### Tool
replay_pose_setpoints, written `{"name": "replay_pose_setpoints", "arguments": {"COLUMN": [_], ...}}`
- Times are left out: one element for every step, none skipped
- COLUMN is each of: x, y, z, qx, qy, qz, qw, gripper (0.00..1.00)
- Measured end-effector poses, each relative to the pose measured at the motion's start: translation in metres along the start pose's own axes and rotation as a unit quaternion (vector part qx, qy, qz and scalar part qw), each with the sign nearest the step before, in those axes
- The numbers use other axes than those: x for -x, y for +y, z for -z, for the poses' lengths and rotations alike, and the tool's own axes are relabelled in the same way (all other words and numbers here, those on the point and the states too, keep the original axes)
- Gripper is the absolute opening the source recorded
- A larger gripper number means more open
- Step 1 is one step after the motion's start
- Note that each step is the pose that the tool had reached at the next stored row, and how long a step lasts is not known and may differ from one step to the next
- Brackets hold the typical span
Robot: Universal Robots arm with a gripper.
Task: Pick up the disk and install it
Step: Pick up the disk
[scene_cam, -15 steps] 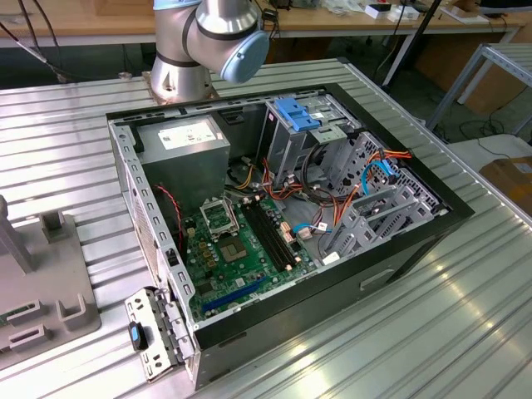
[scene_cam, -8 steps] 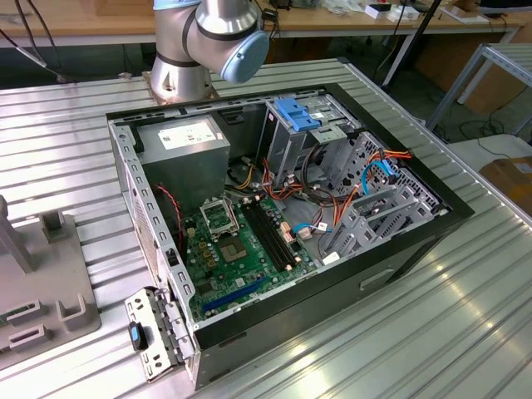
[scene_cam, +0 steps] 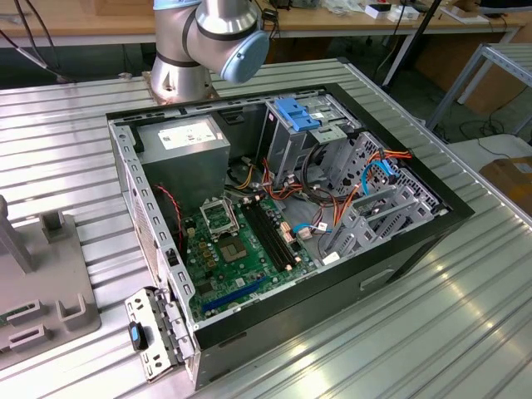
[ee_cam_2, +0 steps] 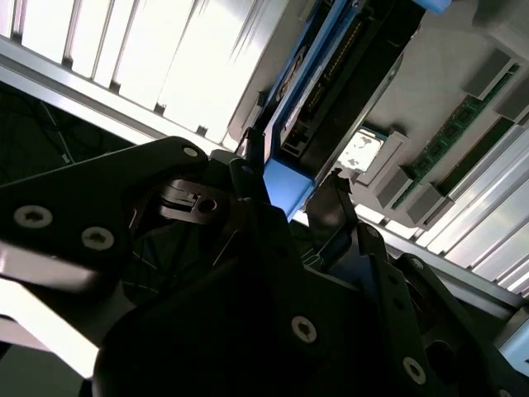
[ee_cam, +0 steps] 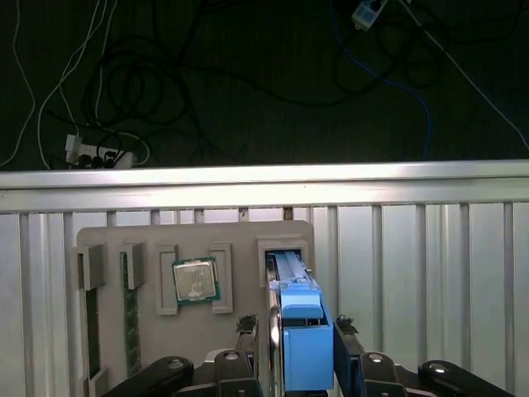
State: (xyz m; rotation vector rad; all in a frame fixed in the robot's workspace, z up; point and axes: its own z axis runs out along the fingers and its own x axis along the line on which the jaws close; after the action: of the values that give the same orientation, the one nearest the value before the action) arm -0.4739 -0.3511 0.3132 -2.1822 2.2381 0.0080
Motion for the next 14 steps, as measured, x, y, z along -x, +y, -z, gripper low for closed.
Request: {"name": "replay_pose_setpoints", "arguments": {"x": [0.0, 0.0, 0.0, 0.0, 0.0, 0.0, 0.0, 0.0, 0.0, 0.0001, 0.0005, 0.0006, 0.0007, 0.0008], "y": [0.0, 0.0, 0.0, 0.0, 0.0001, 0.0, 0.0, 0.0, 0.0, 0.0, 0.0, 0.0001, 0.0001, 0.0], "z": [-0.0002, -0.0006, -0.0008, -0.0017, -0.0018, -0.002, -0.0021, -0.0022, -0.0022, -0.0024, -0.0023, -0.0023, -0.0022, -0.0022], "qx": [0.0001, 0.0001, 0.0001, 0.0001, 0.0002, 0.0001, 0.0001, 0.0001, 0.0001, 0.0, 0.0, 0.0, 0.0001, 0.0001], "qy": [0.0, 0.0, 0.0001, 0.0, 0.0001, 0.0, 0.0001, 0.0, 0.0, 0.0, 0.0, 0.0, 0.0, 0.0001], "qz": [0.0, 0.0, 0.0, 0.0, 0.0, 0.0, 0.0, 0.0, 0.0, 0.0, 0.0, 0.0, 0.0, 0.0], "qw": [1.0, 1.0, 1.0, 1.0, 1.0, 1.0, 1.0, 1.0, 1.0, 1.0, 1.0, 1.0, 1.0, 1.0], "gripper": [0.48, 0.48, 0.48, 0.48, 0.48, 0.48, 0.48, 0.48, 0.48, 0.48, 0.48, 0.48, 0.48, 0.48]}}
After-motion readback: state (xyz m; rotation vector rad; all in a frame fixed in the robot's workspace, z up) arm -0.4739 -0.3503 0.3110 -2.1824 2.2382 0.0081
